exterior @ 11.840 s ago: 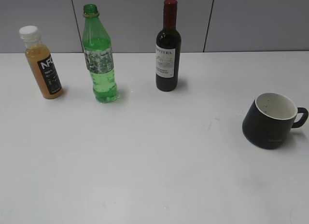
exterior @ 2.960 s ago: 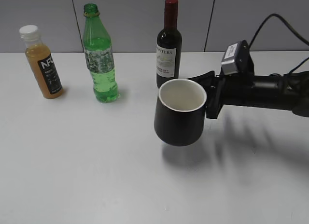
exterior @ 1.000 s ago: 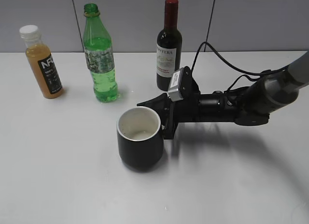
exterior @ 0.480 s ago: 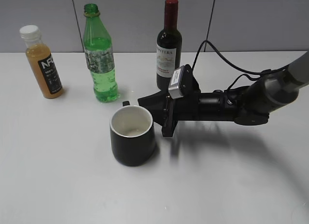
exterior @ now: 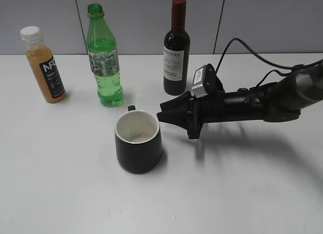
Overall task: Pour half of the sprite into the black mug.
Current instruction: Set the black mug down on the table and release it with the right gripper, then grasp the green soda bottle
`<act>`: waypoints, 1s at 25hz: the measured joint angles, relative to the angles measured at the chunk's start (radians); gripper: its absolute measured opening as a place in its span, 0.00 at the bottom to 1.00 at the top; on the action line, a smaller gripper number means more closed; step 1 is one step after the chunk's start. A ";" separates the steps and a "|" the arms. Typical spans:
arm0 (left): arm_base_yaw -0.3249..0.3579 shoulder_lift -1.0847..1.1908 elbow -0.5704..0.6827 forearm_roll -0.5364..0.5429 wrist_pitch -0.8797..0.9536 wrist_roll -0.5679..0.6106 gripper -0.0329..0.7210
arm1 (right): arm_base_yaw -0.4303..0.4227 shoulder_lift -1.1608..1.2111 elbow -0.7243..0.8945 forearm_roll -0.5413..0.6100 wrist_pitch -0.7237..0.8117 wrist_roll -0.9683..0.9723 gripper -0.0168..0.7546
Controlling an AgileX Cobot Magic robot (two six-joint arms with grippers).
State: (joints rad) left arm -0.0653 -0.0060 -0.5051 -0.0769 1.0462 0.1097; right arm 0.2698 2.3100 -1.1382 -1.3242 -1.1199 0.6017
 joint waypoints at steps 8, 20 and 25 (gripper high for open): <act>0.000 0.000 0.000 0.000 0.000 0.000 0.64 | -0.125 -0.150 0.002 -0.202 0.184 0.257 0.55; 0.000 0.000 0.000 0.000 0.000 0.000 0.64 | -0.141 -0.432 0.003 -0.260 0.983 0.562 0.83; 0.000 0.000 0.000 0.000 0.000 0.000 0.64 | -0.141 -0.504 -0.005 0.019 1.314 0.475 0.83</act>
State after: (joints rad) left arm -0.0653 -0.0060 -0.5051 -0.0769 1.0462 0.1097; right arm 0.1290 1.8062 -1.1436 -1.3056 0.1943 1.0763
